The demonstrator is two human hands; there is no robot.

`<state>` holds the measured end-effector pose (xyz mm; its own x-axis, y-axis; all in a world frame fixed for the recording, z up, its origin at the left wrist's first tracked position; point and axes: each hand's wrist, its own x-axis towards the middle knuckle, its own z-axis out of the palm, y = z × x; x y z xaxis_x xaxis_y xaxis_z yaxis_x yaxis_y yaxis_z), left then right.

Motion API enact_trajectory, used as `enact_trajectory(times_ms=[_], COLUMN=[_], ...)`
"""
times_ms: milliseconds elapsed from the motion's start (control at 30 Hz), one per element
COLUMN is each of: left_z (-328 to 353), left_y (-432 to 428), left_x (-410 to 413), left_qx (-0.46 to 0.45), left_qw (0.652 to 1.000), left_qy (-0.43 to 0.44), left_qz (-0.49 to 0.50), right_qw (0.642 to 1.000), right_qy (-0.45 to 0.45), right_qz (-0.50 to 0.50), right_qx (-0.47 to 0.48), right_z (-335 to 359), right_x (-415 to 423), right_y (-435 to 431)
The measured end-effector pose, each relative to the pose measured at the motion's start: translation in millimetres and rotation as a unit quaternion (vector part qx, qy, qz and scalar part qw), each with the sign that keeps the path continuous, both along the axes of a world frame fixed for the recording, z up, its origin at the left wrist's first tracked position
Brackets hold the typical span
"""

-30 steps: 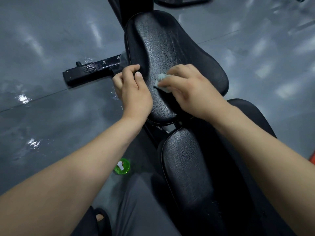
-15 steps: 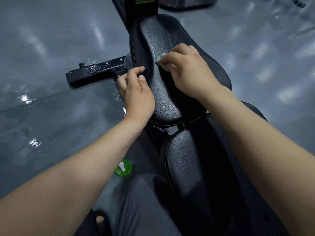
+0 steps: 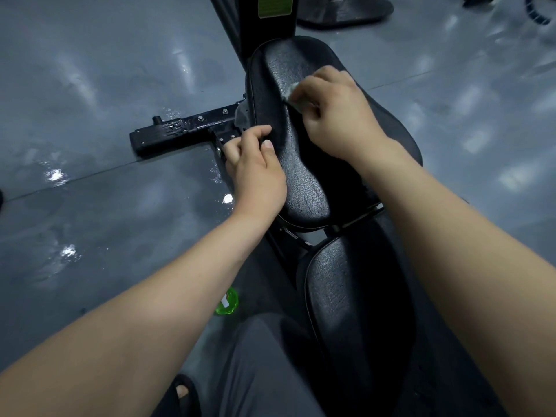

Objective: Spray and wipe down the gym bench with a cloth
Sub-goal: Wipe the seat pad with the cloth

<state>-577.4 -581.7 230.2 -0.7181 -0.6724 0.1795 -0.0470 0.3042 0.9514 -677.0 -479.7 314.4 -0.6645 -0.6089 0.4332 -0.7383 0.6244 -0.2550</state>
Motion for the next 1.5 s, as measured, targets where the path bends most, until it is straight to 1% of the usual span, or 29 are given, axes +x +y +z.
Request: enact_trajectory(times_ms=[133, 300, 367, 433, 500, 567, 600, 667, 767, 833, 900, 967, 1033, 1067, 1100, 1167, 1233, 1300, 1367, 1433, 1500], left_z=[-0.4, 0.7, 2.1, 3.2, 5.3, 7.9, 8.0, 9.4, 12.5, 13.1, 14.1, 15.9, 20.1, 22.9, 25.8, 31.5, 36.6, 41.3, 42.2, 37.9, 33.3], left_y=[-2.2, -0.5, 0.1, 0.1, -0.4, -1.9, -2.7, -1.7, 1.3, 2.6, 1.9, 0.5, -0.9, 0.3, 2.3, 8.1, 17.0, 27.5, 36.8, 42.3, 43.8], left_x=[0.4, 0.9, 0.8, 0.1, 0.7, -0.2, -1.3, -1.8, 2.5, 5.7, 8.1, 8.1, 6.4, 5.4, 4.8, 3.9, 0.2, -5.0, -9.8, -11.3, -12.2], left_qx=[0.0, -0.002, -0.001, 0.001, -0.004, -0.009, -0.01, -0.015, -0.057, -0.106, -0.142, -0.166, -0.185, -0.199, -0.215, -0.245, -0.262, -0.26, -0.258, -0.288, -0.313], left_qw=[1.0, 1.0, 1.0, 1.0, 1.0, 1.0, 1.0, 0.999, 0.997, 0.993, 0.988, 0.983, 0.98, 0.978, 0.975, 0.967, 0.959, 0.956, 0.955, 0.946, 0.937], left_qy=[0.0, -0.006, -0.007, -0.011, -0.012, -0.017, -0.026, -0.043, -0.039, -0.045, -0.059, -0.071, -0.068, -0.063, -0.06, -0.065, -0.099, -0.132, -0.146, -0.144, -0.139], left_qz=[-0.014, -0.012, -0.004, -0.002, -0.003, 0.0, 0.004, 0.012, 0.017, 0.021, 0.022, 0.012, -0.002, -0.009, -0.018, -0.037, -0.034, -0.011, 0.016, 0.043, 0.064], right_qw=[0.999, 1.0, 1.0, 1.0, 0.998, 0.996, 0.996, 0.999, 0.999, 0.996, 0.997, 0.998, 0.996, 0.996, 0.997, 0.998, 0.995, 0.995, 0.996, 0.994, 0.993], right_qy=[-0.002, -0.008, -0.015, -0.013, -0.008, 0.004, 0.01, 0.014, -0.018, -0.042, -0.05, -0.048, -0.031, -0.024, -0.025, -0.047, -0.06, -0.056, -0.051, -0.071, -0.095], right_qz=[0.034, 0.001, 0.001, 0.016, 0.055, 0.084, 0.08, 0.039, -0.047, -0.072, -0.054, -0.004, 0.042, 0.047, 0.034, -0.024, -0.072, -0.067, -0.025, 0.002, -0.031], right_qx=[0.016, -0.003, 0.0, 0.01, 0.013, 0.025, 0.029, 0.019, -0.001, -0.003, 0.015, 0.041, 0.066, 0.07, 0.066, 0.047, 0.041, 0.05, 0.072, 0.082, 0.068], right_z=[-4.9, 2.4, 1.4, -2.2, -6.1, -7.0, -6.1, -4.7, -5.5, -6.3, -6.0, -6.0, -8.2, -9.0, -9.7, -9.0, -8.7, -8.9, -8.3, -6.8, -6.2], right_x=[22.4, -4.7, -0.2, 14.5, 29.8, 28.7, 21.0, 0.0, -25.3, -23.3, -7.2, 11.1, 17.5, 13.4, 7.0, -5.8, -12.0, -8.3, -1.1, -1.3, -9.4], right_y=[10.9, -5.2, -4.3, 6.8, 21.4, 28.8, 28.0, 26.5, 34.8, 42.6, 49.1, 58.9, 73.4, 81.7, 88.8, 97.3, 99.0, 96.8, 97.9, 104.7, 114.6])
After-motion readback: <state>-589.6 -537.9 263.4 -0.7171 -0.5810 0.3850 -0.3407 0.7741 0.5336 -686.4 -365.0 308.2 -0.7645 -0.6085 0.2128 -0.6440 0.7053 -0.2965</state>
